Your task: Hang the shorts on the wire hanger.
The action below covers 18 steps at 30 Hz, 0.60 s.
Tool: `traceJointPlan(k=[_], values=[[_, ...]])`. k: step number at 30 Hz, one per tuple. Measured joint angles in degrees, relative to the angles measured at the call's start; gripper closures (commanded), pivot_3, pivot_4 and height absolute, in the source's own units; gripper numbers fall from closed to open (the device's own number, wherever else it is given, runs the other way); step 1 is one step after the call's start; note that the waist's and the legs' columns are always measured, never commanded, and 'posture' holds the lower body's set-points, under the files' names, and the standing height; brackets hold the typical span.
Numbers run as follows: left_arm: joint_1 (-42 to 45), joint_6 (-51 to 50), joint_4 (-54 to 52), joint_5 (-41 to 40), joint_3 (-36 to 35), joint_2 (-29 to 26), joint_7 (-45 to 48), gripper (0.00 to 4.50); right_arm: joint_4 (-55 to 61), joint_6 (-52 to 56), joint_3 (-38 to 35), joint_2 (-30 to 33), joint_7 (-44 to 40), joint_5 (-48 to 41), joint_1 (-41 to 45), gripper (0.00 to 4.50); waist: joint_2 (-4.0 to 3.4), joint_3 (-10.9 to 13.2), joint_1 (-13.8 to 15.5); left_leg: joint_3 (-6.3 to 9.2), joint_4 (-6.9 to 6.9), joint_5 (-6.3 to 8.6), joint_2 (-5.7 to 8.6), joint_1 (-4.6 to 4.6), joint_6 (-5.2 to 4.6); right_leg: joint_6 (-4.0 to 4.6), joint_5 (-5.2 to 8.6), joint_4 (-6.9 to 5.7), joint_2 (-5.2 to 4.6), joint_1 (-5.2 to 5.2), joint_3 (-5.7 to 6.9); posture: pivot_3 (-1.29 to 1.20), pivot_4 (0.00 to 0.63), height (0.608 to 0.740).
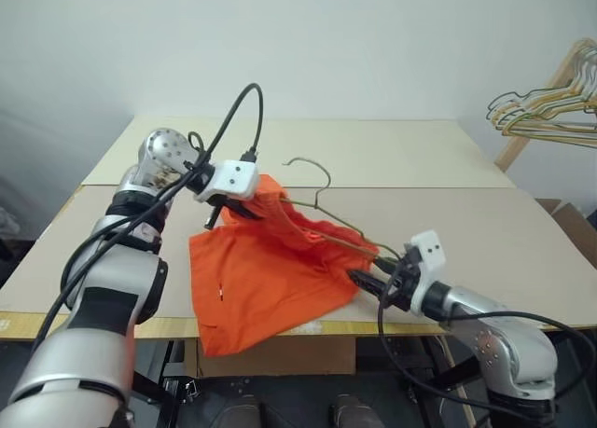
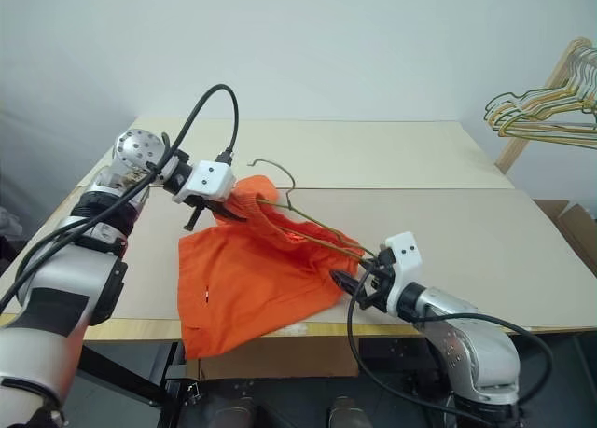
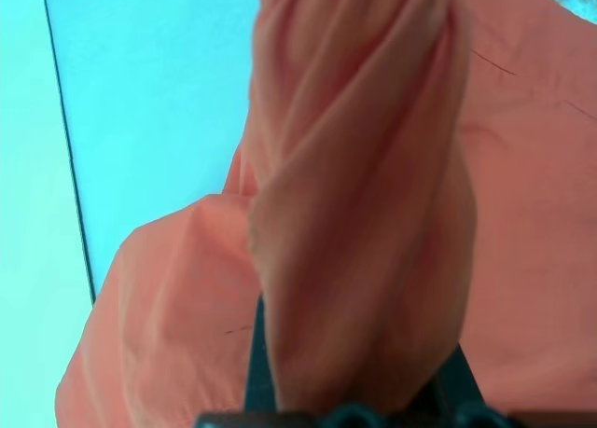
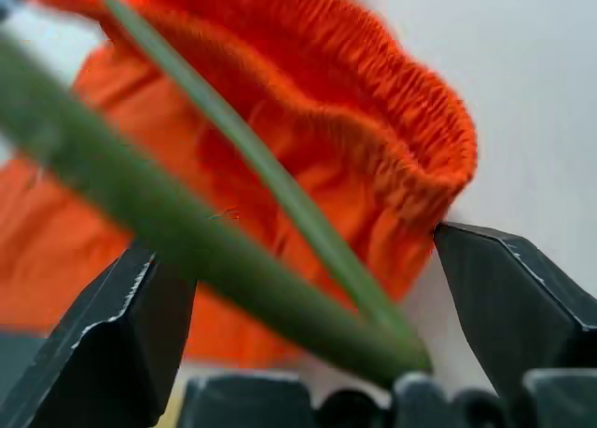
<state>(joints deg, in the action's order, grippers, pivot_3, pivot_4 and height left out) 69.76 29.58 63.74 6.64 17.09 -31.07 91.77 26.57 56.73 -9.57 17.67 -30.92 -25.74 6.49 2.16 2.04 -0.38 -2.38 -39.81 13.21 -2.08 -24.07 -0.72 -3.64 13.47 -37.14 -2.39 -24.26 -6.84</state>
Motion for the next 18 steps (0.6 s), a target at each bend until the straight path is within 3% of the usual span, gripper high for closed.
traceJointPlan(k=[2, 4, 15, 18], values=[[0.0, -0.3, 0.0, 0.0, -0.3, -0.3, -0.1, 4.50, -2.7, -0.1, 1.1, -0.4, 1.9, 0.9, 1.7, 0.06, 0.00, 0.0, -0.1, 0.00, 0.00, 0.00, 0.00, 0.00, 0.00, 0.00, 0.00, -0.01, 0.00, 0.00, 0.01, 0.06, 0.000, 0.740], [0.0, -0.9, 0.0, 0.1, -0.4, -0.4, -0.2, 4.50, -5.0, -0.6, 1.8, -1.2, 3.0, 1.3, 2.3, 0.63, 0.00, 0.0, 0.0, 0.03, 0.00, 0.00, 0.00, 0.00, 0.00, -0.01, 0.01, 0.00, 0.00, 0.01, 0.04, 0.06, 0.000, 0.740], [0.0, -3.7, 0.0, 0.0, -1.7, 0.1, -0.2, 4.50, -5.1, -3.8, -0.4, -2.5, 3.7, -2.1, 1.7, 4.48, 0.00, 0.0, -0.3, 0.08, 0.01, 0.00, 0.00, -0.01, 0.00, -0.01, 0.01, -0.01, 0.00, 0.00, 0.05, 0.05, 0.000, 0.740], [0.0, -4.1, 0.0, 0.0, -2.1, 0.2, -0.6, 4.50, -3.4, -3.8, -0.5, -1.8, 3.7, -2.8, 1.2, 4.48, 0.00, 0.0, -0.4, 0.08, 0.01, 0.00, 0.00, -0.01, 0.00, -0.02, 0.01, -0.01, 0.00, 0.01, 0.05, 0.05, 0.000, 0.740]])
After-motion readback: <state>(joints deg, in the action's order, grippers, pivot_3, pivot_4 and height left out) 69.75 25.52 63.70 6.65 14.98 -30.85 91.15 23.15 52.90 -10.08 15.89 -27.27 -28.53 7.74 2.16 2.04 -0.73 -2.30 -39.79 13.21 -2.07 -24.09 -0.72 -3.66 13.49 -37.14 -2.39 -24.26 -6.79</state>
